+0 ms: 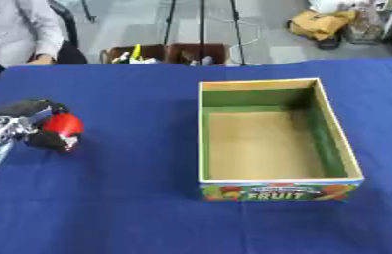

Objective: Pick up objects on the table and place them in the box.

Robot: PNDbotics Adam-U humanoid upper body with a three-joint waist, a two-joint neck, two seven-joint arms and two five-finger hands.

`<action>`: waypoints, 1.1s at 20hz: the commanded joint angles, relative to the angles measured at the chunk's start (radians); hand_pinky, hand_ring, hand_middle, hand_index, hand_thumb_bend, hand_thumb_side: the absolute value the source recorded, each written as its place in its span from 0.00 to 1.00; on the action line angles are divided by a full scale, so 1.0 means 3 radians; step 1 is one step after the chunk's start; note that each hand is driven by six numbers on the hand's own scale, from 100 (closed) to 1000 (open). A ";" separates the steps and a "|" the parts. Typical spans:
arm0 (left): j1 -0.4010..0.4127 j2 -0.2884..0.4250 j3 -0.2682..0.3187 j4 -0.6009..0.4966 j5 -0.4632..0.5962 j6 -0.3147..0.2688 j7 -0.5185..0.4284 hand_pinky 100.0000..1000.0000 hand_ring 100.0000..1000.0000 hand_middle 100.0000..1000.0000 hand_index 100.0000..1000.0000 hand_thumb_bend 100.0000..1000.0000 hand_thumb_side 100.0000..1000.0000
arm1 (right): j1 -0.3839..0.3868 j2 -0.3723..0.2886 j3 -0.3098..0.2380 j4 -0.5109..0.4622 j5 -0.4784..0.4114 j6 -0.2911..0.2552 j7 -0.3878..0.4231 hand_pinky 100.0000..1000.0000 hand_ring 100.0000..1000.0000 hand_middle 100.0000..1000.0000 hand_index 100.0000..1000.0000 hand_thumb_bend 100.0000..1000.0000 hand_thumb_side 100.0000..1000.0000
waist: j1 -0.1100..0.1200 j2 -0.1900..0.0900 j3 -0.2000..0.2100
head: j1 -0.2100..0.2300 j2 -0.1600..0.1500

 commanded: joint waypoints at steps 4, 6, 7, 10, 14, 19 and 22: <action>-0.0035 0.0080 0.0016 -0.0077 0.0049 0.0047 0.0154 0.00 0.40 0.62 0.89 0.00 0.22 | -0.0029 -0.0033 -0.0011 -0.0071 0.0013 -0.0004 -0.0002 0.38 0.40 0.31 0.47 0.00 0.86 | 0.0004 -0.0057 -0.0001 | -0.0006 -0.0028; -0.0054 0.0107 0.0017 -0.0141 0.0051 0.0038 0.0176 0.00 0.40 0.61 0.89 0.00 0.20 | -0.0024 -0.0036 -0.0011 -0.0071 0.0013 0.0000 -0.0002 0.38 0.40 0.31 0.47 0.00 0.86 | 0.0012 -0.0068 -0.0001 | -0.0005 -0.0016; -0.0067 0.0124 0.0017 -0.0178 0.0046 0.0030 0.0180 0.00 0.39 0.60 0.89 0.00 0.19 | -0.0022 -0.0038 -0.0011 -0.0071 0.0012 0.0003 0.0000 0.38 0.40 0.31 0.47 0.00 0.86 | 0.0017 -0.0074 -0.0001 | -0.0003 -0.0010; -0.0106 0.0172 0.0013 -0.0295 0.0028 0.0003 0.0165 0.00 0.38 0.60 0.89 0.00 0.18 | -0.0017 -0.0042 -0.0010 -0.0071 0.0009 0.0011 0.0004 0.38 0.40 0.31 0.47 0.00 0.86 | 0.0031 -0.0090 -0.0003 | -0.0002 0.0001; -0.0163 0.0209 0.0018 -0.0479 0.0018 -0.0026 0.0131 0.00 0.37 0.58 0.89 0.00 0.16 | -0.0013 -0.0048 -0.0011 -0.0071 0.0005 0.0017 0.0004 0.38 0.40 0.31 0.47 0.00 0.86 | 0.0046 -0.0102 -0.0012 | -0.0016 -0.0005; -0.0272 0.0197 0.0006 -0.0785 0.0055 -0.0079 0.0080 0.00 0.35 0.56 0.88 0.00 0.16 | -0.0008 -0.0054 -0.0009 -0.0071 0.0001 0.0020 0.0004 0.38 0.40 0.31 0.47 0.00 0.86 | 0.0056 -0.0115 -0.0019 | -0.0056 0.0010; -0.0408 0.0159 -0.0061 -0.0998 0.0110 -0.0140 0.0020 0.00 0.35 0.55 0.88 0.00 0.16 | -0.0004 -0.0058 0.0001 -0.0071 -0.0004 0.0022 0.0014 0.38 0.40 0.31 0.47 0.00 0.86 | 0.0066 -0.0131 -0.0030 | -0.0049 0.0034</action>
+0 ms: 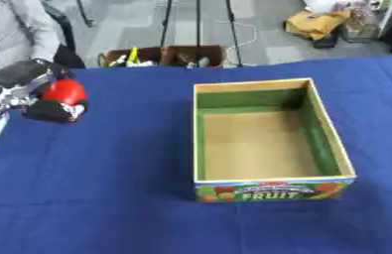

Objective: Pick up objects on the table and place them in the box.

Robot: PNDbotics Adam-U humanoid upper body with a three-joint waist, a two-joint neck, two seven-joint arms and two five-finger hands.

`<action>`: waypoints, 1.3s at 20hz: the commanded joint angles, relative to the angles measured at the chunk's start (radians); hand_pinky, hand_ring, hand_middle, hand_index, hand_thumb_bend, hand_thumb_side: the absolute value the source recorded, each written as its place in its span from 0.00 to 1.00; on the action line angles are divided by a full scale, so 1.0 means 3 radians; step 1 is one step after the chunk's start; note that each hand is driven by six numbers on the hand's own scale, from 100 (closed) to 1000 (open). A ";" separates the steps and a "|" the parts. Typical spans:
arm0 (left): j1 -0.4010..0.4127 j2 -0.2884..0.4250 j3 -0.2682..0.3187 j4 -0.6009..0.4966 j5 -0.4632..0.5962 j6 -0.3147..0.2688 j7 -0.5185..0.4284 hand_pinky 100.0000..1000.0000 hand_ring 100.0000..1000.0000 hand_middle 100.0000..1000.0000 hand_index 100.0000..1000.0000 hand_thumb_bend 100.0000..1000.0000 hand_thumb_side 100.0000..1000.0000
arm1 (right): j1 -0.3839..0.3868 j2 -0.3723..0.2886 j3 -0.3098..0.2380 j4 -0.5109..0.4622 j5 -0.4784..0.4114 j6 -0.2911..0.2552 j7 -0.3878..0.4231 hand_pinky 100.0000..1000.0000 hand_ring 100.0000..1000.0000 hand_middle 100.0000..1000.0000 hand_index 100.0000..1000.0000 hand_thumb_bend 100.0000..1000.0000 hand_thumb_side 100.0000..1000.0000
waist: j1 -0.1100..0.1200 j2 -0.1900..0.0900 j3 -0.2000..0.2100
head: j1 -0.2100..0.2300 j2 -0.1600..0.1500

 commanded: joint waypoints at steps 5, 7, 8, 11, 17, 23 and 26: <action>-0.0426 -0.0064 -0.0122 -0.0435 0.0113 -0.0124 -0.0148 0.00 0.33 0.53 0.88 0.00 0.17 | 0.0000 -0.0068 0.0019 -0.0071 -0.0020 -0.0001 0.0022 0.38 0.40 0.31 0.47 0.00 0.86 | 0.0021 -0.0112 -0.0047 | 0.0053 0.0048; -0.0542 -0.0134 -0.0166 -0.0469 0.0127 -0.0147 -0.0187 0.00 0.33 0.53 0.88 0.00 0.17 | 0.0002 -0.0073 0.0026 -0.0071 -0.0027 -0.0001 0.0029 0.38 0.40 0.31 0.47 0.00 0.86 | 0.0033 -0.0123 -0.0067 | 0.0079 0.0054; -0.0602 -0.0176 -0.0191 -0.0482 0.0131 -0.0161 -0.0203 0.00 0.33 0.52 0.88 0.00 0.17 | 0.0003 -0.0076 0.0030 -0.0071 -0.0031 0.0000 0.0034 0.38 0.40 0.31 0.47 0.00 0.86 | 0.0040 -0.0129 -0.0078 | 0.0094 0.0059; -0.0767 -0.0316 -0.0267 -0.0510 0.0139 -0.0207 -0.0234 0.00 0.33 0.52 0.88 0.00 0.17 | 0.0003 -0.0081 0.0043 -0.0071 -0.0042 0.0006 0.0052 0.38 0.40 0.30 0.47 0.00 0.86 | 0.0060 -0.0141 -0.0109 | 0.0130 0.0064; -0.1010 -0.0703 -0.0434 -0.0409 0.0079 -0.0258 -0.0260 0.00 0.32 0.52 0.89 0.00 0.17 | 0.0002 -0.0089 0.0066 -0.0071 -0.0049 0.0013 0.0089 0.38 0.40 0.30 0.47 0.00 0.86 | 0.0091 -0.0152 -0.0159 | 0.0191 0.0045; -0.1101 -0.1140 -0.0537 -0.0171 -0.0450 -0.0328 -0.0167 0.00 0.34 0.55 0.89 0.00 0.13 | -0.0011 -0.0083 0.0085 -0.0071 -0.0047 0.0009 0.0114 0.38 0.40 0.30 0.47 0.00 0.86 | 0.0098 -0.0129 -0.0205 | 0.0229 0.0028; -0.1106 -0.1374 -0.0585 0.0076 -0.0877 -0.0385 -0.0080 0.00 0.35 0.56 0.89 0.00 0.12 | -0.0029 -0.0068 0.0112 -0.0071 -0.0054 0.0000 0.0142 0.38 0.40 0.30 0.47 0.00 0.86 | 0.0090 -0.0107 -0.0232 | 0.0252 0.0013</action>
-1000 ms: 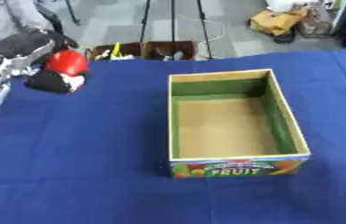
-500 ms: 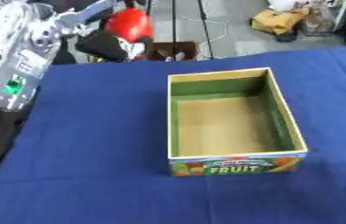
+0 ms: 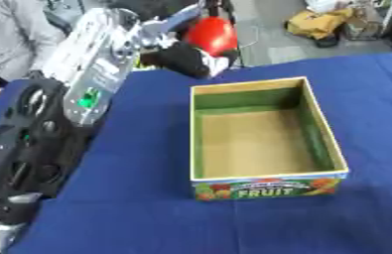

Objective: Pick up objects on the table and place them in the box.

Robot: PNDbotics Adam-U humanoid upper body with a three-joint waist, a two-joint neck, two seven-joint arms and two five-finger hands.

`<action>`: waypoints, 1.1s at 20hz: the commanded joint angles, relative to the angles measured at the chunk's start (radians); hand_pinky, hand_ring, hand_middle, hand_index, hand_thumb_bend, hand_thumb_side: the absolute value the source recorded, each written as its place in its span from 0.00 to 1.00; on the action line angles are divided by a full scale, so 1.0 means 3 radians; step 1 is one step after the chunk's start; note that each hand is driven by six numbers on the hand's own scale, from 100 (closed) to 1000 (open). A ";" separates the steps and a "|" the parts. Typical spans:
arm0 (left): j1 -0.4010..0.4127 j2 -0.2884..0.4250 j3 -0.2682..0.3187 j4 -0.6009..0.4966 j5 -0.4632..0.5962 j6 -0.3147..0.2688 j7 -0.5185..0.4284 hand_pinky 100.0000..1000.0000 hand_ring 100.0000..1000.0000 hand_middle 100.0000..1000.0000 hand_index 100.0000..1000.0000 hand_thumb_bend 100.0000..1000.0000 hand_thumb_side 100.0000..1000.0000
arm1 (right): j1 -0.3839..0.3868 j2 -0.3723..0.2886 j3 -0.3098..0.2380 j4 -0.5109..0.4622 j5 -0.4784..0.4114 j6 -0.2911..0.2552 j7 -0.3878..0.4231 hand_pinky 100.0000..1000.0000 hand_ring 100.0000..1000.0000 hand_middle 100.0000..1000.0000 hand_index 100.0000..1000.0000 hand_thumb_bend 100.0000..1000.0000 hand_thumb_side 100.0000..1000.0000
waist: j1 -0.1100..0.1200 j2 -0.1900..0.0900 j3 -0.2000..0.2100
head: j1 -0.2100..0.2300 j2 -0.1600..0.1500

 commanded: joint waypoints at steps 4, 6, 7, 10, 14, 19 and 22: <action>-0.0040 -0.0363 -0.0017 0.0379 -0.0706 -0.0092 0.0221 0.00 0.35 0.56 0.89 0.00 0.11 | -0.0059 -0.0029 0.0032 -0.0071 -0.0039 -0.0022 0.0045 0.38 0.40 0.30 0.47 0.00 0.86 | -0.0038 -0.0021 -0.0036 | 0.0064 -0.0044; -0.0015 -0.0429 -0.0027 0.0473 -0.0790 -0.0126 0.0261 0.00 0.36 0.57 0.88 0.00 0.12 | -0.0069 -0.0026 0.0035 -0.0071 -0.0042 -0.0027 0.0050 0.38 0.40 0.30 0.47 0.00 0.86 | -0.0039 -0.0008 -0.0046 | 0.0073 -0.0050; 0.0000 -0.0455 -0.0031 0.0513 -0.0808 -0.0139 0.0272 0.00 0.36 0.57 0.88 0.00 0.12 | -0.0072 -0.0025 0.0035 -0.0071 -0.0042 -0.0027 0.0052 0.38 0.40 0.30 0.47 0.00 0.86 | -0.0039 -0.0001 -0.0049 | 0.0074 -0.0052; 0.0036 -0.0501 -0.0053 0.0610 -0.0836 -0.0174 0.0283 0.00 0.36 0.57 0.88 0.00 0.13 | -0.0080 -0.0024 0.0034 -0.0071 -0.0040 -0.0031 0.0054 0.38 0.40 0.30 0.47 0.00 0.86 | -0.0037 0.0013 -0.0056 | 0.0071 -0.0056; 0.0065 -0.0546 -0.0084 0.0701 -0.0807 -0.0217 0.0301 0.00 0.35 0.56 0.88 0.00 0.13 | -0.0092 -0.0019 0.0037 -0.0071 -0.0038 -0.0033 0.0060 0.38 0.40 0.30 0.47 0.00 0.86 | -0.0037 0.0026 -0.0068 | 0.0070 -0.0076; 0.0086 -0.0564 -0.0094 0.0780 -0.0816 -0.0228 0.0352 0.00 0.36 0.57 0.88 0.00 0.13 | -0.0090 -0.0018 0.0036 -0.0071 -0.0036 -0.0035 0.0064 0.38 0.40 0.30 0.47 0.00 0.86 | -0.0034 0.0031 -0.0072 | 0.0068 -0.0079; 0.0104 -0.0558 -0.0093 0.0793 -0.0846 -0.0229 0.0377 0.00 0.36 0.57 0.88 0.00 0.13 | -0.0090 -0.0019 0.0034 -0.0071 -0.0033 -0.0037 0.0065 0.38 0.40 0.30 0.47 0.00 0.86 | -0.0035 0.0035 -0.0069 | 0.0064 -0.0083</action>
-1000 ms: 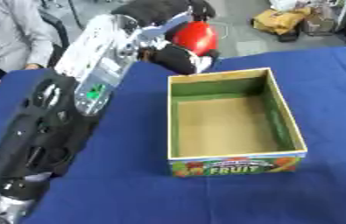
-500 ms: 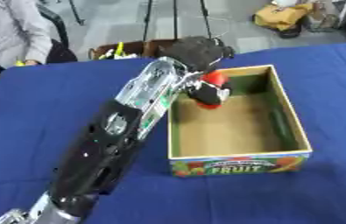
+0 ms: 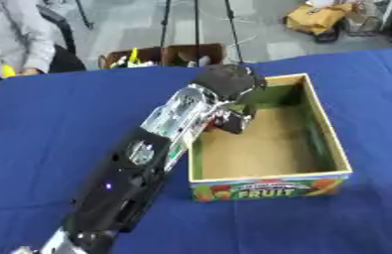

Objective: Pick up objects on the table and place them in the box.

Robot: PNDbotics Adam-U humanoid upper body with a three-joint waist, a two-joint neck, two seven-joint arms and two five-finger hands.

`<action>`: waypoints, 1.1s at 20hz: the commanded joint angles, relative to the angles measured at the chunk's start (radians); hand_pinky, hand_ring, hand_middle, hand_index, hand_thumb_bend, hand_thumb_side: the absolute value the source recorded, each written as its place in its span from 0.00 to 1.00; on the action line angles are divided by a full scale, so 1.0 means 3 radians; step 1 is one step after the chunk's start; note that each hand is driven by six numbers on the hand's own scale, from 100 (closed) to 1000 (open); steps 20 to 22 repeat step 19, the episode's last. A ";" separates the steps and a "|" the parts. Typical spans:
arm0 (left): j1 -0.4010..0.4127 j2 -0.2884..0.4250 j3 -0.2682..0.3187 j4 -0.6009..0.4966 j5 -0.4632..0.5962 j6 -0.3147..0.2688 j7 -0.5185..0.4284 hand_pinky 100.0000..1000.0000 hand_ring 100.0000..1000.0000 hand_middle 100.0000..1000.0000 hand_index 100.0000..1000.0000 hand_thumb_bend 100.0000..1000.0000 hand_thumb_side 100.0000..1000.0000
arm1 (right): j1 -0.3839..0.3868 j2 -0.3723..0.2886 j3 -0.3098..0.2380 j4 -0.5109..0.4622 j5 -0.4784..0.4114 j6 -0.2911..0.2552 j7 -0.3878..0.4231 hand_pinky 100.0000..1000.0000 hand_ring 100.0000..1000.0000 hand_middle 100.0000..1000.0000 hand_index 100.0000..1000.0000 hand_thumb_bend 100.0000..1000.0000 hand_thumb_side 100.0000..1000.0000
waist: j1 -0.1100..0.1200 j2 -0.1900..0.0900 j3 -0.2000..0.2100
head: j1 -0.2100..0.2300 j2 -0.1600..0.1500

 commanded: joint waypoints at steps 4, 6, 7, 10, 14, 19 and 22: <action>-0.0027 0.0028 0.0016 -0.0009 -0.0062 0.0000 0.0052 0.00 0.36 0.57 0.88 0.00 0.16 | -0.0017 -0.0020 -0.0002 -0.0071 -0.0016 -0.0009 0.0009 0.38 0.40 0.30 0.48 0.00 0.86 | -0.0029 -0.0054 -0.0001 | 0.0001 -0.0037; -0.0024 0.0031 0.0020 -0.0016 -0.0065 0.0000 0.0060 0.00 0.36 0.58 0.88 0.00 0.18 | -0.0017 -0.0019 -0.0002 -0.0071 -0.0016 -0.0009 0.0013 0.38 0.40 0.30 0.48 0.00 0.86 | -0.0032 -0.0053 0.0000 | 0.0000 -0.0041; -0.0022 0.0033 0.0024 -0.0019 -0.0063 0.0001 0.0063 0.00 0.36 0.58 0.88 0.00 0.18 | -0.0018 -0.0019 -0.0002 -0.0071 -0.0016 -0.0010 0.0013 0.38 0.40 0.30 0.48 0.00 0.86 | -0.0034 -0.0054 0.0000 | -0.0002 -0.0043; -0.0013 0.0040 0.0033 -0.0034 -0.0053 0.0000 0.0068 0.00 0.39 0.60 0.90 0.00 0.26 | -0.0014 -0.0018 -0.0004 -0.0071 -0.0017 -0.0011 0.0012 0.38 0.40 0.30 0.48 0.00 0.86 | -0.0038 -0.0056 0.0002 | -0.0004 -0.0044; 0.0008 0.0056 0.0044 -0.0148 -0.0033 -0.0050 0.0086 0.25 0.47 0.62 0.91 0.00 0.68 | -0.0009 -0.0016 -0.0005 -0.0071 -0.0015 -0.0005 0.0017 0.38 0.40 0.30 0.48 0.00 0.86 | -0.0037 -0.0065 0.0011 | -0.0017 -0.0042; 0.0093 0.0168 0.0152 -0.0721 0.0250 -0.0018 0.0361 0.31 0.47 0.53 0.83 0.00 0.90 | 0.0003 -0.0012 -0.0022 -0.0071 -0.0008 0.0011 0.0008 0.38 0.40 0.30 0.48 0.00 0.86 | -0.0034 -0.0081 0.0042 | -0.0073 -0.0038; 0.0093 0.0168 0.0152 -0.0721 0.0250 -0.0018 0.0361 0.31 0.47 0.53 0.83 0.00 0.90 | 0.0003 -0.0012 -0.0022 -0.0071 -0.0008 0.0011 0.0008 0.38 0.40 0.30 0.48 0.00 0.86 | -0.0034 -0.0081 0.0042 | -0.0073 -0.0038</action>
